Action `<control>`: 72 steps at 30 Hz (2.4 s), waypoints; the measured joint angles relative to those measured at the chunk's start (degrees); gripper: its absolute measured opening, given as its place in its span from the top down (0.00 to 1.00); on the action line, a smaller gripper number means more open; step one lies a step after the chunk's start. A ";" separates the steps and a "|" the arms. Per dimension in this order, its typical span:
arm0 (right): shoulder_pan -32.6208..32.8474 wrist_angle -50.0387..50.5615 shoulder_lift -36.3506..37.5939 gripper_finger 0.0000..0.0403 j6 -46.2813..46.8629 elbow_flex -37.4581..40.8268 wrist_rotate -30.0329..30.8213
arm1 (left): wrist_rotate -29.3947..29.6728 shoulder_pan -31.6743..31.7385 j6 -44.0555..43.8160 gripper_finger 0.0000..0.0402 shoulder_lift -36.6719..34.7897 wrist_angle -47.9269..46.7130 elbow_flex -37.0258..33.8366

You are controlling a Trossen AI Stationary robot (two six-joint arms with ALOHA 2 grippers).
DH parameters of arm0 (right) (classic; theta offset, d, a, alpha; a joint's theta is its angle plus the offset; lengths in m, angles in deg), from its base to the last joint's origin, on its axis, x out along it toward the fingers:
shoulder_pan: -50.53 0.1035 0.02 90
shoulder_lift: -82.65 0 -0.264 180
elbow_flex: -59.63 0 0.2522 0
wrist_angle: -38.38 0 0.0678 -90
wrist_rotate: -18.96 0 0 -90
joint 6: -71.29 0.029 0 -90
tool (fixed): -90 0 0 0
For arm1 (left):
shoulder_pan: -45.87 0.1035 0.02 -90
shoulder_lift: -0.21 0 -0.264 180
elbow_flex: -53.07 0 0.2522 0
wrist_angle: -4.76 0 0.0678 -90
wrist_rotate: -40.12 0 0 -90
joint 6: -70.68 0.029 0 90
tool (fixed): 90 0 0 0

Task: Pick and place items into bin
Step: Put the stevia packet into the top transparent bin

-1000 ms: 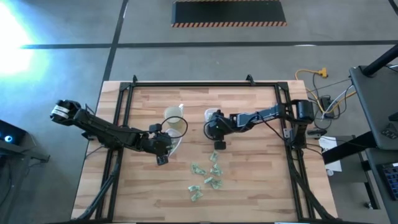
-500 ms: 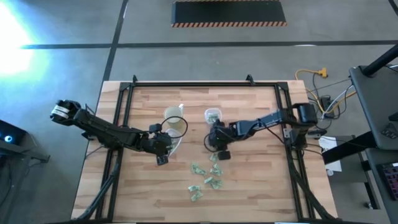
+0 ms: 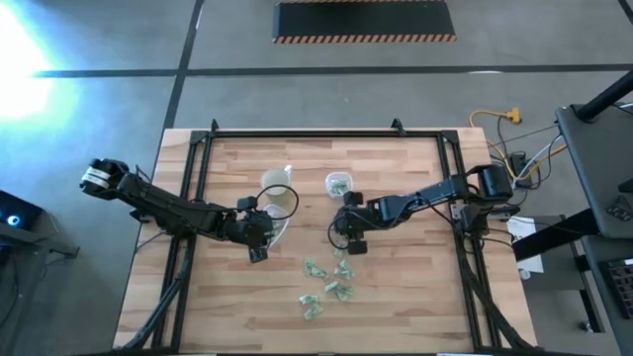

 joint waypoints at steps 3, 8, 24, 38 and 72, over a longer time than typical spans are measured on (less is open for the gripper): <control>-0.41 -0.08 -0.03 0.65 1.41 0.38 -0.10 | 0.00 0.00 0.00 0.65 0.00 0.03 0.00; -0.64 -0.54 -0.61 0.56 2.19 0.72 -0.42 | 0.00 0.00 -0.04 0.65 0.00 0.09 0.00; -0.64 -0.60 -0.16 0.43 1.85 0.12 -2.15 | 0.00 0.00 -0.04 0.65 0.00 0.33 0.00; -0.64 -2.89 -1.23 0.44 2.57 0.11 -7.62 | 0.01 0.00 -0.02 0.65 -0.02 0.43 0.00; -0.66 -3.43 0.09 0.97 -5.80 -0.57 -7.31 | 0.02 0.00 0.01 0.65 -0.02 0.43 -0.11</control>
